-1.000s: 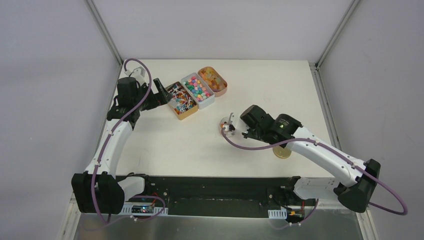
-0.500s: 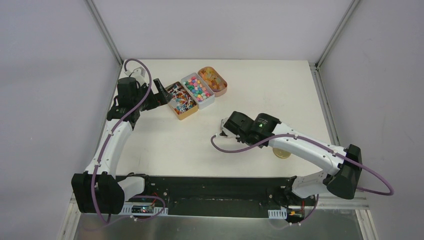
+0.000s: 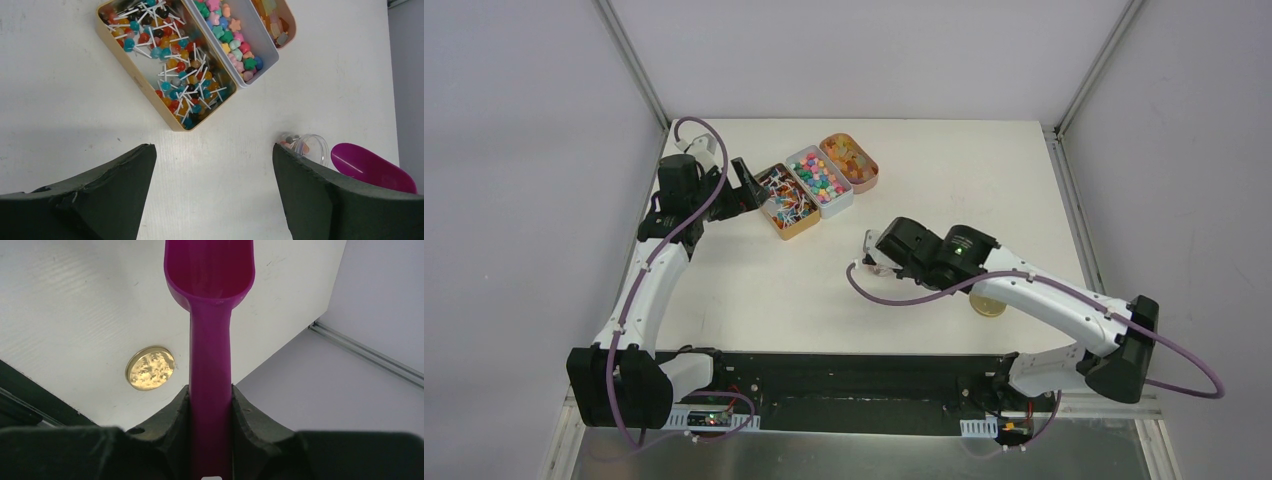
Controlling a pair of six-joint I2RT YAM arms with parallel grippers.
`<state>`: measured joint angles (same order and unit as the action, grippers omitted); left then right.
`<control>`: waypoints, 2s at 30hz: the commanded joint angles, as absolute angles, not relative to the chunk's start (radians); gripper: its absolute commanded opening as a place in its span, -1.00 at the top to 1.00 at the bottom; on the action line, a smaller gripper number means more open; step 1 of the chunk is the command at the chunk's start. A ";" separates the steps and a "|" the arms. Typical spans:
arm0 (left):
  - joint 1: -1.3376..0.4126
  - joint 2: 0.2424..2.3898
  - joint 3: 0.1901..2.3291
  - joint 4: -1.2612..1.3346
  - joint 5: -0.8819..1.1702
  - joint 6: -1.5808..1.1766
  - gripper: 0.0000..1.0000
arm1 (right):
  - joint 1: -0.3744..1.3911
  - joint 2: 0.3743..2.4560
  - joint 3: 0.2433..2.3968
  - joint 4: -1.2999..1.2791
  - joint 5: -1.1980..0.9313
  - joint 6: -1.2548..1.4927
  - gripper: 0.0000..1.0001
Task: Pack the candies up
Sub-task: Place the fake candies in the packing bottle, then scoop the fake candies from the storage box.
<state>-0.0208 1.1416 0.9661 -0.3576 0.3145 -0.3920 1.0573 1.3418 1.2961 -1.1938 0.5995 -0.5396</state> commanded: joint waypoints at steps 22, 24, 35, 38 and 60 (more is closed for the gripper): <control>-0.071 1.143 0.870 0.055 0.850 -0.492 -0.57 | 1.066 1.299 1.357 -0.592 0.240 -0.348 1.00; -0.073 1.152 0.864 0.071 0.866 -0.505 -0.56 | 1.066 1.301 1.358 -0.574 0.230 -0.345 1.00; -0.080 1.224 0.860 0.062 0.885 -0.525 -0.38 | 1.067 1.238 1.316 -0.358 0.155 -0.295 1.00; -0.081 1.248 0.869 0.043 0.899 -0.520 -0.30 | 1.068 1.199 1.268 -0.252 0.138 -0.284 1.00; -0.080 1.154 0.913 -0.136 0.645 -0.424 -0.79 | 0.987 1.215 1.234 -0.264 0.188 -0.277 1.00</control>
